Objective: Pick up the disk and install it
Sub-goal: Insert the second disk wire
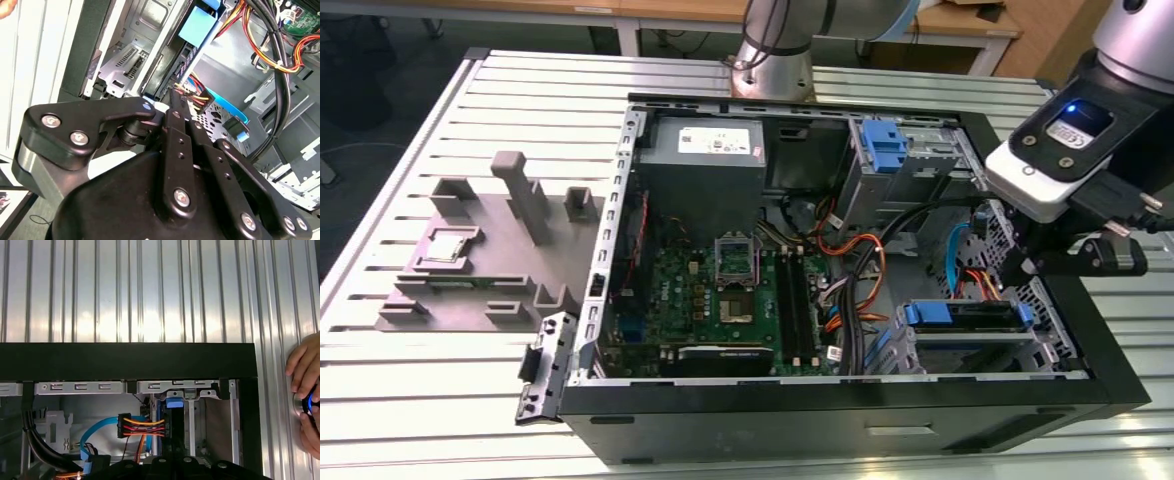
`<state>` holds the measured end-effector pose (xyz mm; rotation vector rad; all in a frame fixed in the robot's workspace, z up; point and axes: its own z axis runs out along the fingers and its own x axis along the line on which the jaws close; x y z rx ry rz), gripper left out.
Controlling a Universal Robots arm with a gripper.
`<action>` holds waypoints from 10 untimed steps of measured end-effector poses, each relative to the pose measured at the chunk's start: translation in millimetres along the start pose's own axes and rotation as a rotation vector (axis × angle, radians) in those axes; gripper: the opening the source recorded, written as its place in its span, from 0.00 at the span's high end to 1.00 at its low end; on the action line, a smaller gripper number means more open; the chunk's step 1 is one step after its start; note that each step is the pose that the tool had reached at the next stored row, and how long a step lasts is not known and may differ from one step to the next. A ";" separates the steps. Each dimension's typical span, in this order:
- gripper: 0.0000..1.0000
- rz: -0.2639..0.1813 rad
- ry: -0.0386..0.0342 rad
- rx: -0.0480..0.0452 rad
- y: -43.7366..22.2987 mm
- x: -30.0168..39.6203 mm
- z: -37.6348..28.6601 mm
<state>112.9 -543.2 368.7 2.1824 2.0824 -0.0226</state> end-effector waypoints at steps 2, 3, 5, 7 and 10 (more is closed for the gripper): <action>0.90 0.000 -0.0002 0.0002 -2.1 -0.1 -0.4; 0.90 0.000 0.0000 0.0001 -3.4 -0.2 -0.4; 0.90 0.000 0.0006 0.0001 -5.7 -0.3 -0.6; 0.90 0.000 0.0008 0.0001 -6.9 -0.4 -0.7; 0.90 0.000 0.0005 0.0001 -7.3 0.0 -1.5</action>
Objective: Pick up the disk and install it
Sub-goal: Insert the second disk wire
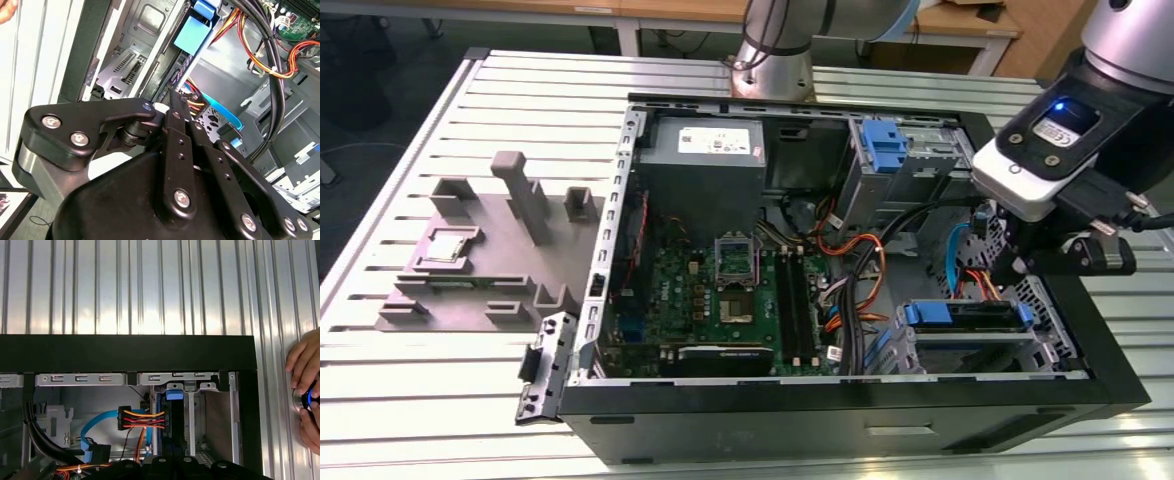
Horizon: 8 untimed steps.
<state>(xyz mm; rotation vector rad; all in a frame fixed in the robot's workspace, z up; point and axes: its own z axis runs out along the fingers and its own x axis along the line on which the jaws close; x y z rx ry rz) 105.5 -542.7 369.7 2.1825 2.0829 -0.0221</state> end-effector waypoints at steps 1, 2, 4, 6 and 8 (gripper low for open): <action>0.90 0.000 0.0002 0.0001 0.0 0.3 -0.4; 0.90 0.000 0.0003 0.0003 -0.1 0.6 -1.1; 0.90 0.000 0.0002 0.0009 0.1 0.8 -3.0; 0.90 0.000 0.0002 0.0012 0.2 0.7 -5.5; 0.90 0.000 0.0002 0.0015 0.4 0.7 -7.9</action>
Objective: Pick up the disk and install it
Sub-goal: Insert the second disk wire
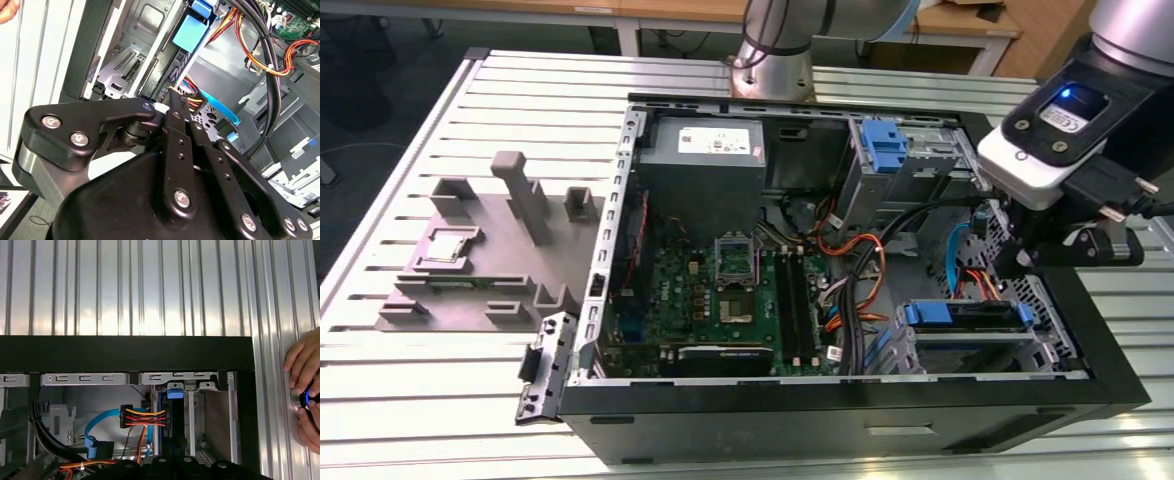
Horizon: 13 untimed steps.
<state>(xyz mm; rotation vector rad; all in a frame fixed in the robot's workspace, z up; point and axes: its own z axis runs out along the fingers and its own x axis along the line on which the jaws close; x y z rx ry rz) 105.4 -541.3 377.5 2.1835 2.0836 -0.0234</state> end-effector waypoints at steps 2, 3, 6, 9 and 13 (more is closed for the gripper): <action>0.90 0.000 -0.0001 0.0004 0.1 0.0 -1.8; 0.90 0.000 -0.0003 0.0005 0.1 0.3 -2.0; 0.90 -0.001 -0.0092 0.0003 0.1 2.6 -2.4; 0.90 -0.001 -0.0142 0.0002 -0.1 7.0 -2.8; 0.90 -0.001 -0.0144 0.0002 -0.3 11.7 -3.2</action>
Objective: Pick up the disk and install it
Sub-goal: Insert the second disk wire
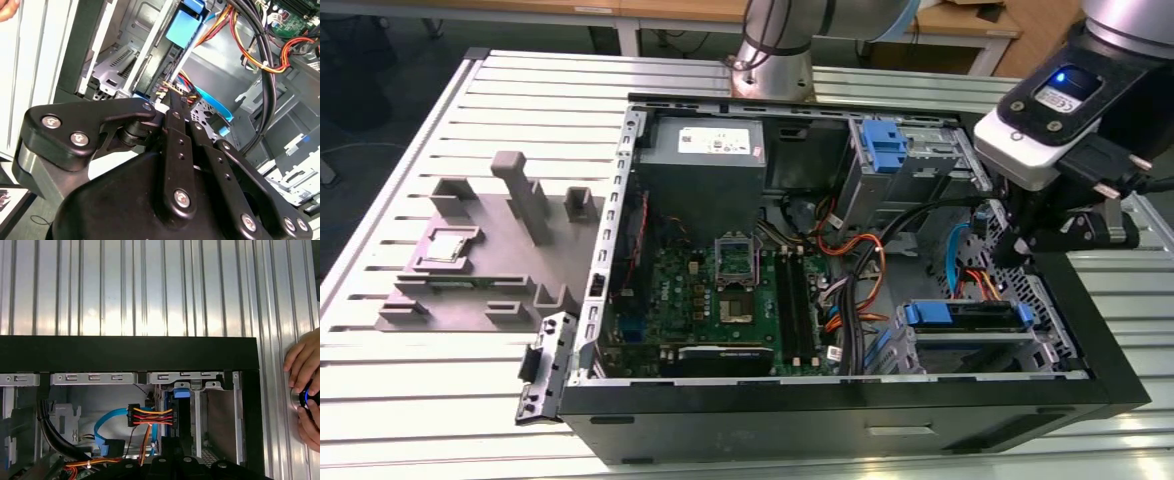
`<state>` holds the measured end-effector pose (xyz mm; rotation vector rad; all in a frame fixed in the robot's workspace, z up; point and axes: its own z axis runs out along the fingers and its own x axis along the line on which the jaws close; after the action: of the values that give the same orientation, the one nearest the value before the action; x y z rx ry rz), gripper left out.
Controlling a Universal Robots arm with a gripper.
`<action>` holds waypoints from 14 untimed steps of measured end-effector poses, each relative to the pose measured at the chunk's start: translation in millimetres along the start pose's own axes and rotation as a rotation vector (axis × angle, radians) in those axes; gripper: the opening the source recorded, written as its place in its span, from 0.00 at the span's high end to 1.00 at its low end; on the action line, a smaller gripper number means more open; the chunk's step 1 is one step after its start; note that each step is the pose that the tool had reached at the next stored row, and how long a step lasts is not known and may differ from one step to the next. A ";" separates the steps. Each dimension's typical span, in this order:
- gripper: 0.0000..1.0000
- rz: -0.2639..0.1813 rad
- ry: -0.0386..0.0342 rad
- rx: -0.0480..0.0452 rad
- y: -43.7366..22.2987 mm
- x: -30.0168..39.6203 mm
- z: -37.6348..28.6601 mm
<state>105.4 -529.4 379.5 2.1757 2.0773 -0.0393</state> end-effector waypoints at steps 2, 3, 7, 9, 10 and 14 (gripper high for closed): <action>0.90 0.000 -0.0003 0.0001 -0.1 4.1 -0.5; 0.90 0.000 -0.0003 0.0005 -0.2 5.7 -0.7; 0.90 0.001 0.0001 0.0109 -0.4 9.1 -1.0; 0.90 0.001 0.0028 0.0213 -0.4 9.4 -1.1; 0.90 0.001 0.0038 0.0269 -0.4 9.7 -1.0; 0.90 0.001 0.0022 0.0437 0.5 14.2 -1.5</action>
<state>106.5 -515.1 379.5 2.2028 2.0957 -0.0829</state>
